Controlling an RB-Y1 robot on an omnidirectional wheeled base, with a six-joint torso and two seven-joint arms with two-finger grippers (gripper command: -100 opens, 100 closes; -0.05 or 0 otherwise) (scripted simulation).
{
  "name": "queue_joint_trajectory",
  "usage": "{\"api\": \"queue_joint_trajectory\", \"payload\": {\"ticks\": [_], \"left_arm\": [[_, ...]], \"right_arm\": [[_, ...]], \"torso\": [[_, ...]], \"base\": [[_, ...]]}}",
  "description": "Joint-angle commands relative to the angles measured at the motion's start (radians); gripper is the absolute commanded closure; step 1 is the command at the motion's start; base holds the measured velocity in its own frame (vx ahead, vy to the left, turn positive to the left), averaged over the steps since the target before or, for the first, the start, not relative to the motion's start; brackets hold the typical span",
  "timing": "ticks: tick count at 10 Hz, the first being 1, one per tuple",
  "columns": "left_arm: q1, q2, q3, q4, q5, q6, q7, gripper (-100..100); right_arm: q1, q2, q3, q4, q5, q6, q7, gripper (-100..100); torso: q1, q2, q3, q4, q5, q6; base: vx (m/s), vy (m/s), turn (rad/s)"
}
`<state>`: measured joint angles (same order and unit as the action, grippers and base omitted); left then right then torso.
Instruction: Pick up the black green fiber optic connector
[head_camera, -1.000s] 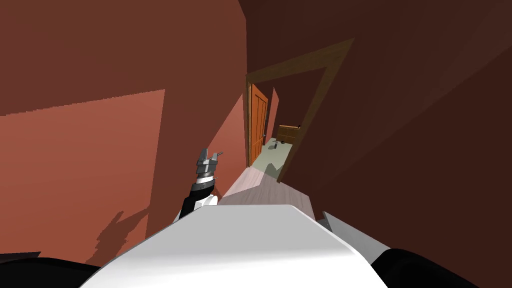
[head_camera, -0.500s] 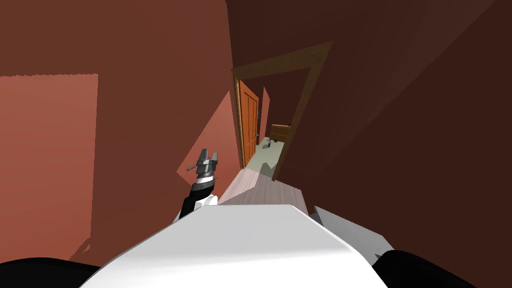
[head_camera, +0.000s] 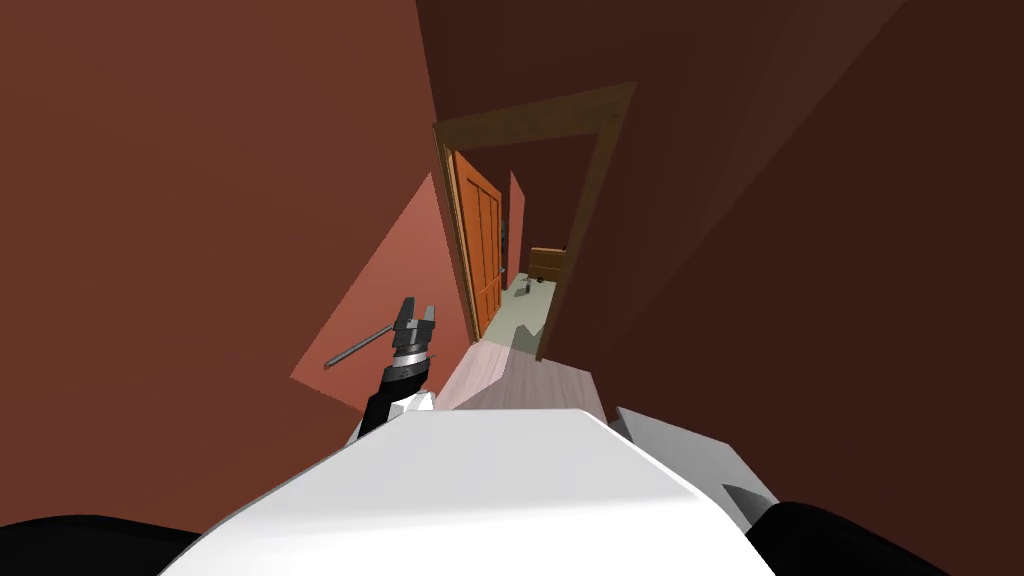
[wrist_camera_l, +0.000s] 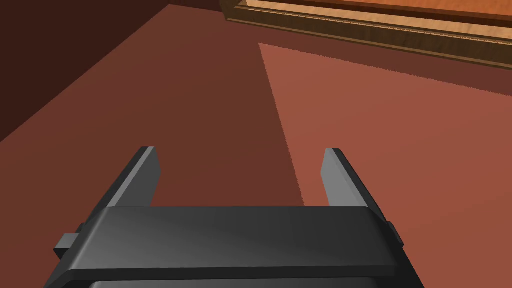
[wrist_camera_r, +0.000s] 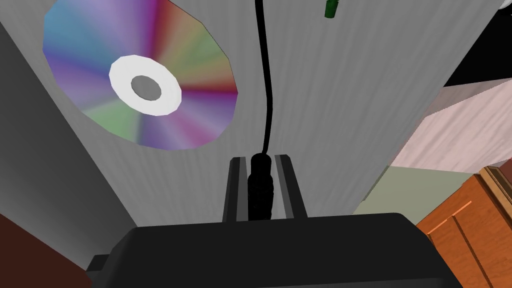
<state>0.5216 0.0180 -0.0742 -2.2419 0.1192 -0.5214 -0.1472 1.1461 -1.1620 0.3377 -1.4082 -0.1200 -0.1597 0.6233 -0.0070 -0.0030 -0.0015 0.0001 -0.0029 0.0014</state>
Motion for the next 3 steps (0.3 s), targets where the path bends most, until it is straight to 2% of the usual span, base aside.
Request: {"api": "queue_joint_trajectory", "payload": {"ticks": [1, 2, 3], "left_arm": [[0.0, 0.0, 0.0, 0.0, 0.0, 0.0, 0.0, 0], [0.0, 0.0, 0.0, 0.0, 0.0, 0.0, 0.0, 0], [0.0, 0.0, 0.0, 0.0, 0.0, 0.0, 0.0, 0]], "right_arm": [[0.018, -0.015, -0.011, -0.05, -0.013, 0.024, 0.045, 100], [0.007, -0.008, -0.005, -0.026, -0.007, 0.011, 0.023, 100], [0.008, -0.008, -0.004, -0.029, -0.007, 0.014, 0.029, 0]], "torso": [[0.0, 0.0, 0.0, 0.0, 0.0, 0.0], [-0.001, 0.0, 0.0, 0.0, 0.0, 0.001], [0.0, 0.002, 0.001, 0.0, 0.0, 0.0]], "base": [[0.072, -0.044, -0.239], [0.036, -0.017, -0.058], [0.005, -0.002, 0.011]]}}
